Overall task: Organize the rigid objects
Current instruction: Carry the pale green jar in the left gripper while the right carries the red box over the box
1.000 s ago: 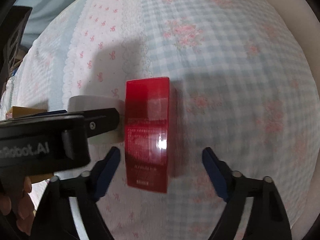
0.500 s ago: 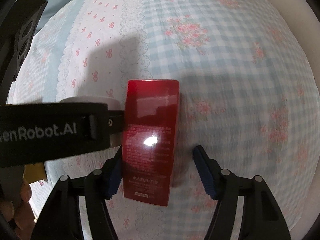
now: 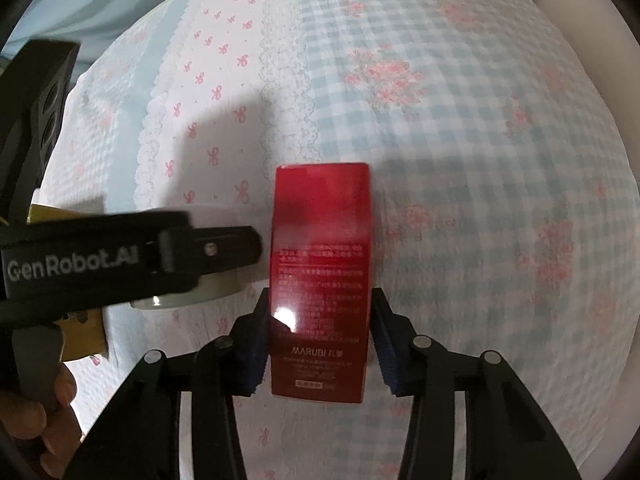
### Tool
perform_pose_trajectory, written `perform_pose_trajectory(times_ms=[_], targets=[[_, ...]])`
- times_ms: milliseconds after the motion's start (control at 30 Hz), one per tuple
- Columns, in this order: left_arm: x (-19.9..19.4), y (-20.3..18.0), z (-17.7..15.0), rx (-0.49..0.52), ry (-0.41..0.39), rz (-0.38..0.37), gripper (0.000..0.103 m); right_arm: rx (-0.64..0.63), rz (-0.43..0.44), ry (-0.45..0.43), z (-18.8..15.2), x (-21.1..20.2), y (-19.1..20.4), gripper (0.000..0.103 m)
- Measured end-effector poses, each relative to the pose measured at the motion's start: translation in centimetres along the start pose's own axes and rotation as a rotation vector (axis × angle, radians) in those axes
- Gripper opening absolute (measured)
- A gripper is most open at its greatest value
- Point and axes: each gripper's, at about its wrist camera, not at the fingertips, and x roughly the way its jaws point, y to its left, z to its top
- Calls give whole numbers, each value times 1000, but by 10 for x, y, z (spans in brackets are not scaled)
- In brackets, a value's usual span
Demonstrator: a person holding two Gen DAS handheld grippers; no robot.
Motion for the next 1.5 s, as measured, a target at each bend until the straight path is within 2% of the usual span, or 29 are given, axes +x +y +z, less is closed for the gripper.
perform_pose_trajectory(times_ms=[233, 533, 833, 1000, 1200, 1367, 1500], targets=[[-39, 14, -14, -10, -54, -24, 68, 30, 31, -48, -6, -34, 3, 41], [-131, 7, -46, 4, -187, -61, 68, 24, 47, -144, -9, -106, 4, 41], [-217, 17, -98, -3, -324, -81, 68, -69, 70, -227, -34, -192, 53, 41], [-265, 46, -123, -37, -377, -72, 68, -148, 112, -247, -40, -220, 98, 41], [-312, 94, -142, -63, -435, -45, 68, -215, 153, -251, -50, -229, 154, 41], [-336, 145, -145, -80, -452, -41, 68, -193, 189, -238, -57, -222, 197, 41], [-340, 187, -142, -73, -440, -51, 68, -158, 198, -227, -60, -205, 232, 41]])
